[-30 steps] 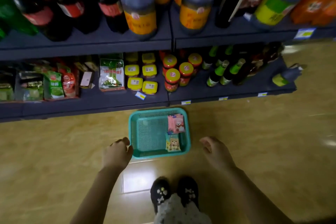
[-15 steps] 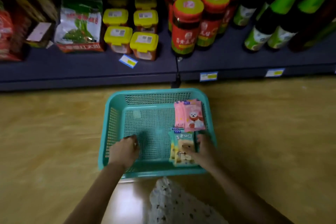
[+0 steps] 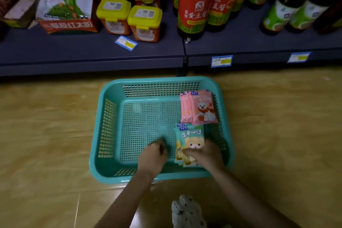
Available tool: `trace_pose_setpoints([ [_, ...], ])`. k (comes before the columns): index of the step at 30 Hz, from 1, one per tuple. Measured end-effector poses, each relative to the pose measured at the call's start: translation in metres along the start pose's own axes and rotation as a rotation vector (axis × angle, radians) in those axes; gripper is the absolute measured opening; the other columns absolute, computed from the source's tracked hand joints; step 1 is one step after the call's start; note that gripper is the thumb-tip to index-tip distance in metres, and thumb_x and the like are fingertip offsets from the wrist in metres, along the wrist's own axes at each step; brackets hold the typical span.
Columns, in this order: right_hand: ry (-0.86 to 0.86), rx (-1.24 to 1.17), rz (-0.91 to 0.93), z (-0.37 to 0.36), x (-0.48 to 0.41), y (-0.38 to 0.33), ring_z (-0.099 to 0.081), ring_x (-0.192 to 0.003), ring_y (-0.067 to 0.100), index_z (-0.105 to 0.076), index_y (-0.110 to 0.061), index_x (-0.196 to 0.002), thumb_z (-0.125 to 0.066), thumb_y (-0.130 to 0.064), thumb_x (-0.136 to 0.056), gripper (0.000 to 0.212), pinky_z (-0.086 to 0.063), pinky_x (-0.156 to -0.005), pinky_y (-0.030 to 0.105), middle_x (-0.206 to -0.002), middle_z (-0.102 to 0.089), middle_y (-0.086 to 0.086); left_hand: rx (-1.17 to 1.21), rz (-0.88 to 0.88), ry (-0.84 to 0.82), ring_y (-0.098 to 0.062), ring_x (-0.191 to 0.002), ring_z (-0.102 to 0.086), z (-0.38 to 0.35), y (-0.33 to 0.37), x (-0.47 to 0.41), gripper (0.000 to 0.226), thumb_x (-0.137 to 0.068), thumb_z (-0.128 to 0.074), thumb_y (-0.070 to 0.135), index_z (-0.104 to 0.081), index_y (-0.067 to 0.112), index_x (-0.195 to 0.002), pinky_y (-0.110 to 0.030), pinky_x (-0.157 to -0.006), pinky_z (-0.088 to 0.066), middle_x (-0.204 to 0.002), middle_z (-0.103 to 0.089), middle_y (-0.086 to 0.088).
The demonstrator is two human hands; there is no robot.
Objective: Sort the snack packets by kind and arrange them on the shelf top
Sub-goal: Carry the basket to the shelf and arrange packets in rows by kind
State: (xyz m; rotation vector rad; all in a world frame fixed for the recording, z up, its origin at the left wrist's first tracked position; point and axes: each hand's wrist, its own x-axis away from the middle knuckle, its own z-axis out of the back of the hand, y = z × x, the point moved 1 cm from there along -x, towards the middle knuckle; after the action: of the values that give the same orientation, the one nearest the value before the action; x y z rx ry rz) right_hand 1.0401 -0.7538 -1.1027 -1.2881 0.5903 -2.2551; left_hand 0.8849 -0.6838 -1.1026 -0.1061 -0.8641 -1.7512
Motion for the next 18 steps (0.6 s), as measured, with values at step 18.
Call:
trace_pose_setpoints([
  [18, -0.280, -0.254, -0.085, 0.051, 0.033, -0.014, -0.066, -0.095, 0.022, -0.063, -0.018, -0.107, -0.068, -0.023, -0.082, 0.027, -0.050, -0.073, 0.027, -0.103, -0.070, 0.004, 0.342, 0.138, -0.137, -0.029, -0.106, -0.059, -0.019, 0.033, -0.007, 0.028, -0.094, -0.047, 0.020, -0.054, 0.007, -0.119, -0.034, -0.092, -0.046, -0.120, -0.060, -0.012],
])
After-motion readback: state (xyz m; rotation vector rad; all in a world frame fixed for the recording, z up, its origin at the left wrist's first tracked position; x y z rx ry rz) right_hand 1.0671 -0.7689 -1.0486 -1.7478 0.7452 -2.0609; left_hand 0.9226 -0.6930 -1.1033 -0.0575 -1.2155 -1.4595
